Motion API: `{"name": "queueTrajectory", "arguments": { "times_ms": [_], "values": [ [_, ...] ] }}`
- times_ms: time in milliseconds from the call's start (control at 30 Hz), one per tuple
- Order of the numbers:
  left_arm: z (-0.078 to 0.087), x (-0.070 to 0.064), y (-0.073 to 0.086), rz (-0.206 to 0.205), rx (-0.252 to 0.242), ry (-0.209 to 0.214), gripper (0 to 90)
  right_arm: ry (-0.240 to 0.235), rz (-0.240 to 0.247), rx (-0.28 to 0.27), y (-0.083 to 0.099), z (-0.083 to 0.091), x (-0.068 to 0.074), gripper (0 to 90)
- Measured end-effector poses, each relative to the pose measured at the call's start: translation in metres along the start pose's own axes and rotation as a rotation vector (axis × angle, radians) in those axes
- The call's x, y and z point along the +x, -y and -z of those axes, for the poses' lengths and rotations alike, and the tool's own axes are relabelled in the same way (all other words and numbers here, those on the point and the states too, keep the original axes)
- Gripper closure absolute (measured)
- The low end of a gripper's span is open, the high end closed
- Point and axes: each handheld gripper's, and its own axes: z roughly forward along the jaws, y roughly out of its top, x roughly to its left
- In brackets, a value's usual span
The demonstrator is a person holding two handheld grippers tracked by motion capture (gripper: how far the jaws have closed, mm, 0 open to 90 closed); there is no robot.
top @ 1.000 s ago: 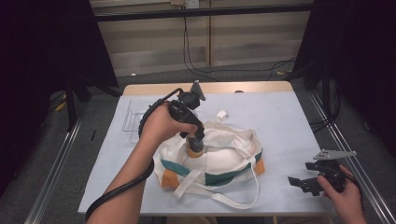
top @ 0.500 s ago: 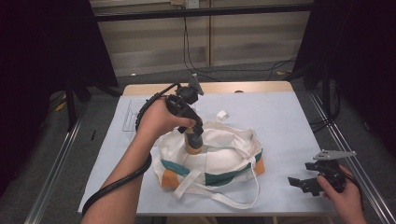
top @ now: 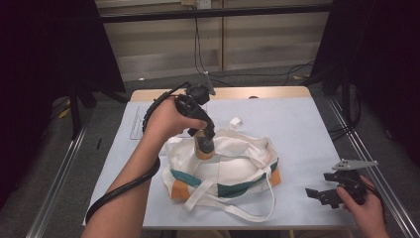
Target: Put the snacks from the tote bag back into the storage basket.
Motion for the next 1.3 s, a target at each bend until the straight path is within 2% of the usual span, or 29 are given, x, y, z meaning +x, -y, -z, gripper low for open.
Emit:
{"name": "queueTrajectory", "arguments": {
  "times_ms": [367,400,700,1100,1300],
  "values": [
    [0.008,0.002,-0.004,-0.005,0.005,-0.002,30.1,-0.004,0.005,0.007,0.000,-0.001,0.000,2.1],
    [0.008,0.001,-0.004,0.011,-0.004,0.002,30.1,-0.004,0.005,0.007,0.000,-0.001,0.000,2.1],
    [0.012,0.005,-0.006,0.011,0.004,-0.004,30.1,-0.002,0.004,0.014,0.000,-0.001,0.001,2.1],
    [0.017,0.010,-0.008,0.045,-0.014,-0.008,30.1,-0.005,0.005,0.016,0.000,-0.001,0.001,2.1],
    [0.019,0.011,-0.010,0.043,-0.008,-0.006,30.1,-0.009,0.007,0.015,-0.001,-0.001,0.002,2.1]
  ]
}}
